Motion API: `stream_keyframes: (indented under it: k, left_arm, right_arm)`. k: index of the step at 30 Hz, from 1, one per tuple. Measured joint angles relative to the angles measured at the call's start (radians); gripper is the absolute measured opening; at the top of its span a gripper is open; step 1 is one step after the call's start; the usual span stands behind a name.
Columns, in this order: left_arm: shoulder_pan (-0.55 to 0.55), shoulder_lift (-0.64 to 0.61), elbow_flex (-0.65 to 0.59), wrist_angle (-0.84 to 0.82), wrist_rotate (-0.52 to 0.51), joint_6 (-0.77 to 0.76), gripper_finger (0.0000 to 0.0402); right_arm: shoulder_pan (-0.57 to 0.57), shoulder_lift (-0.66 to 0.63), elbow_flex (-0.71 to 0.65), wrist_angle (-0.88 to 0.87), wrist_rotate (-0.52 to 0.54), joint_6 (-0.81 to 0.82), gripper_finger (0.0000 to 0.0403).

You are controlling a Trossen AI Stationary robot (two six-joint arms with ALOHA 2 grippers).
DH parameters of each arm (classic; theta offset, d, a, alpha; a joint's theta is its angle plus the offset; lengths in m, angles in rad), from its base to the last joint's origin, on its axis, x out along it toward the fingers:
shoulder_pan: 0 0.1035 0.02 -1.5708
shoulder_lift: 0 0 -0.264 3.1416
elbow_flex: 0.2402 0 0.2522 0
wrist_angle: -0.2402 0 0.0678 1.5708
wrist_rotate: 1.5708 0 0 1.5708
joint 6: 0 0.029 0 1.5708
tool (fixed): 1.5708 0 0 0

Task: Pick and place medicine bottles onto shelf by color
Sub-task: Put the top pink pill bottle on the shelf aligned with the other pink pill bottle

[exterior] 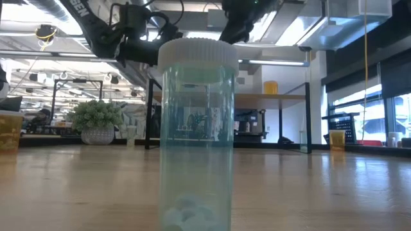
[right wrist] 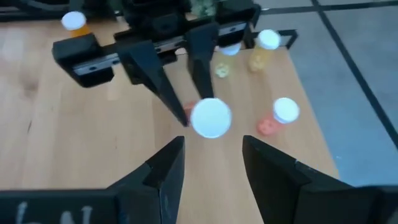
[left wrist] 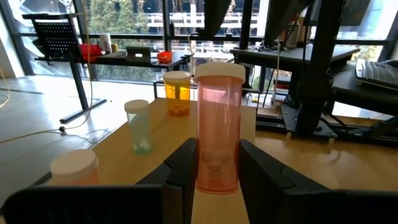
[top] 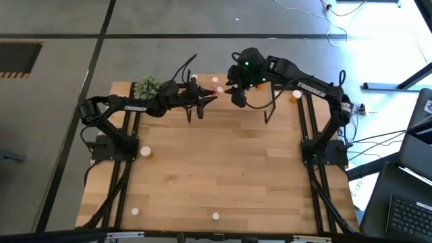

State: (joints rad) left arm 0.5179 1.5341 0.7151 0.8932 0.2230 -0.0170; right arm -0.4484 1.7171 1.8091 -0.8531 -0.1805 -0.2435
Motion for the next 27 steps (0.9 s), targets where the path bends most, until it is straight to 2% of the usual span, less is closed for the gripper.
stream_keyframes:
  k: [14,27]
  left_arm:
    - [0.000,0.000,0.000,-0.001,0.006,0.000,0.0090]
    - [0.000,0.000,0.000,0.000,0.008,0.000,0.0090]
  right_arm:
    - [-0.038,0.060,0.000,0.052,-0.124,0.025,0.0165]
    - [-0.040,0.062,0.000,0.056,-0.162,0.026,0.0165]
